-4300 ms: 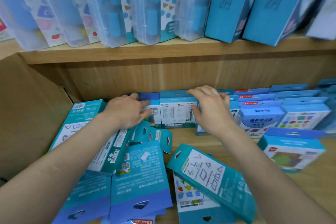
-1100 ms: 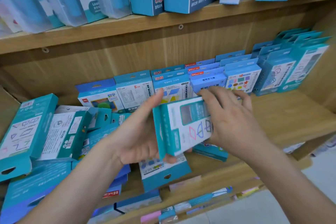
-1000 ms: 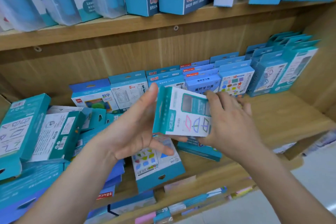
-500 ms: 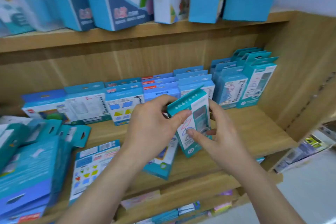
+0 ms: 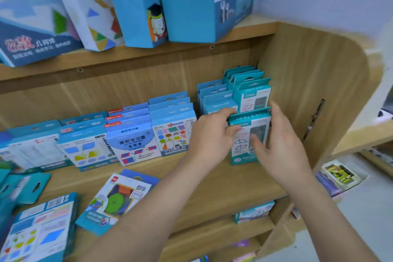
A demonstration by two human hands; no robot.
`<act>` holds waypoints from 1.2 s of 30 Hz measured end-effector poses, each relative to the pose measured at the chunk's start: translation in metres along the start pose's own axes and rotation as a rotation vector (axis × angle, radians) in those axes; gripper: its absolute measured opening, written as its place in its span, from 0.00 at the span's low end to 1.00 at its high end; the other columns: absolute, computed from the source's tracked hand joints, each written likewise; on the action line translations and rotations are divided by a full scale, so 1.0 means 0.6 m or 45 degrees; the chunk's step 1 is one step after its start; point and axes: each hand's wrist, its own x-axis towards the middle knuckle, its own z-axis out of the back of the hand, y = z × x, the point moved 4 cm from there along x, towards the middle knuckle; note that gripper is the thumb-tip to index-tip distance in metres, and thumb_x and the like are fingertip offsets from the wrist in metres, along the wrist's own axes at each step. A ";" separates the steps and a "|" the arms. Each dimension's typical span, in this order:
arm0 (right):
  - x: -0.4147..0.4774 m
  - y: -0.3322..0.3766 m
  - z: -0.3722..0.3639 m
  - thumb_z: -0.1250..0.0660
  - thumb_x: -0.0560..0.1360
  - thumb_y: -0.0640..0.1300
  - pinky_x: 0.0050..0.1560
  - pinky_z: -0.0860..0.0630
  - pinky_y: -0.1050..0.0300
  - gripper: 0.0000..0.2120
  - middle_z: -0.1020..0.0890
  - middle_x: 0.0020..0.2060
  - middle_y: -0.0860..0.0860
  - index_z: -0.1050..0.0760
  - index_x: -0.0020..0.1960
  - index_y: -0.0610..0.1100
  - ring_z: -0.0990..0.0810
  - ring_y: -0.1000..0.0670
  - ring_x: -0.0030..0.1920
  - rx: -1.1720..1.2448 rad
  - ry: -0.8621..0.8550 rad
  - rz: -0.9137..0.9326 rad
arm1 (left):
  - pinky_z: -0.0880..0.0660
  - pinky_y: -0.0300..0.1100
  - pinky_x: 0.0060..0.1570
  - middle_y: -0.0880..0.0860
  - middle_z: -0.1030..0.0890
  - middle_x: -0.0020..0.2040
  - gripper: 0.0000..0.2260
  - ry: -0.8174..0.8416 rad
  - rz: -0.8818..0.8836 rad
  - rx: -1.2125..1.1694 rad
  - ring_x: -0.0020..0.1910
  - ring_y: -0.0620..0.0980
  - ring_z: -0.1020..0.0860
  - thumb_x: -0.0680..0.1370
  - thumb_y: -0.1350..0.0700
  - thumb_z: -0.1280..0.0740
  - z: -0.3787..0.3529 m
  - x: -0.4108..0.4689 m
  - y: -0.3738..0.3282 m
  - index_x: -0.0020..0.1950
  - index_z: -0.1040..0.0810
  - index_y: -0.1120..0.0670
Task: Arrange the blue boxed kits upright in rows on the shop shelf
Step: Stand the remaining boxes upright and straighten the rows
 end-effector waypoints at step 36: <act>0.212 0.000 0.019 0.35 0.75 0.35 0.44 0.33 0.57 0.11 0.22 0.51 0.45 0.23 0.56 0.41 0.25 0.44 0.51 -0.460 -0.087 0.166 | 0.26 0.48 0.57 0.56 0.24 0.64 0.30 -0.152 0.000 0.032 0.58 0.54 0.24 0.75 0.59 0.31 -0.110 0.097 -0.002 0.75 0.39 0.54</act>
